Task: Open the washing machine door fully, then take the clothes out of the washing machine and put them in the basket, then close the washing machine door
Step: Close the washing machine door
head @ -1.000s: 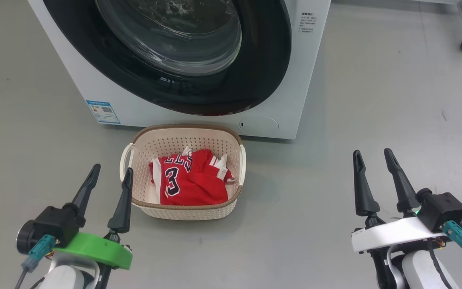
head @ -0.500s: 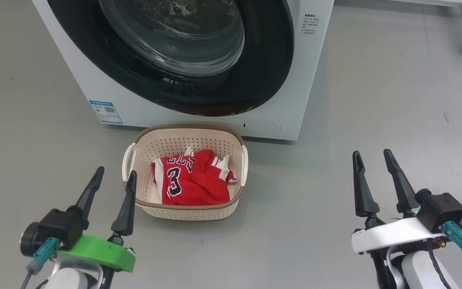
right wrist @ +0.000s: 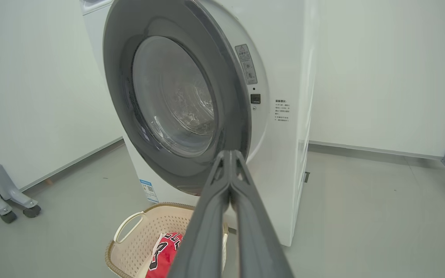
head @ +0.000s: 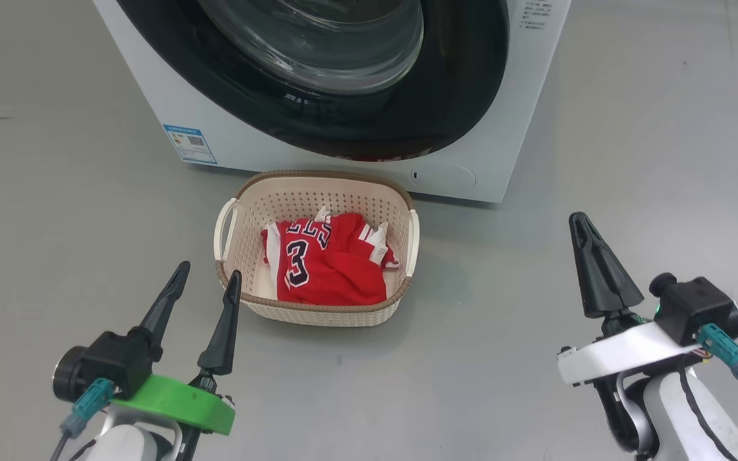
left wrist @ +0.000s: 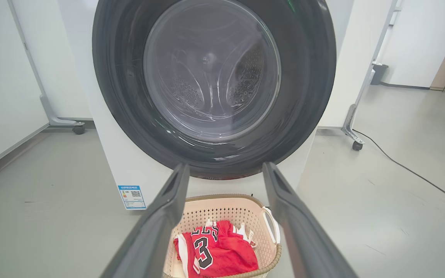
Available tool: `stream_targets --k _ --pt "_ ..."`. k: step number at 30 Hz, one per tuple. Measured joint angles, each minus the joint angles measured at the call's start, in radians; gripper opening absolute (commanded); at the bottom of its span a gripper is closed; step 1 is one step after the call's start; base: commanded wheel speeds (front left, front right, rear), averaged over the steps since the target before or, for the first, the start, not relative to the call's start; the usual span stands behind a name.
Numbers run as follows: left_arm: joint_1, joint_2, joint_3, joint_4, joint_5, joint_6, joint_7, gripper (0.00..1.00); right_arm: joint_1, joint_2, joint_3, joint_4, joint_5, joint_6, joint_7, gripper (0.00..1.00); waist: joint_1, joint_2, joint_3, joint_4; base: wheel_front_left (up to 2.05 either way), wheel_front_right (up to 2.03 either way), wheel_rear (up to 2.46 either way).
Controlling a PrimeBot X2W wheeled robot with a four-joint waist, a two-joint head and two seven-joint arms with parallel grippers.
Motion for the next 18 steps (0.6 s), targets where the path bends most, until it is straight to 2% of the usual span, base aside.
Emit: stream_targets --k 18 --pt "-0.098 -0.041 -0.032 -0.044 -0.001 -0.010 -0.003 1.00 -0.359 -0.094 0.105 0.003 -0.069 0.030 0.148 0.00 0.0000 0.0000 0.187 0.100 0.00 0.00 0.00"
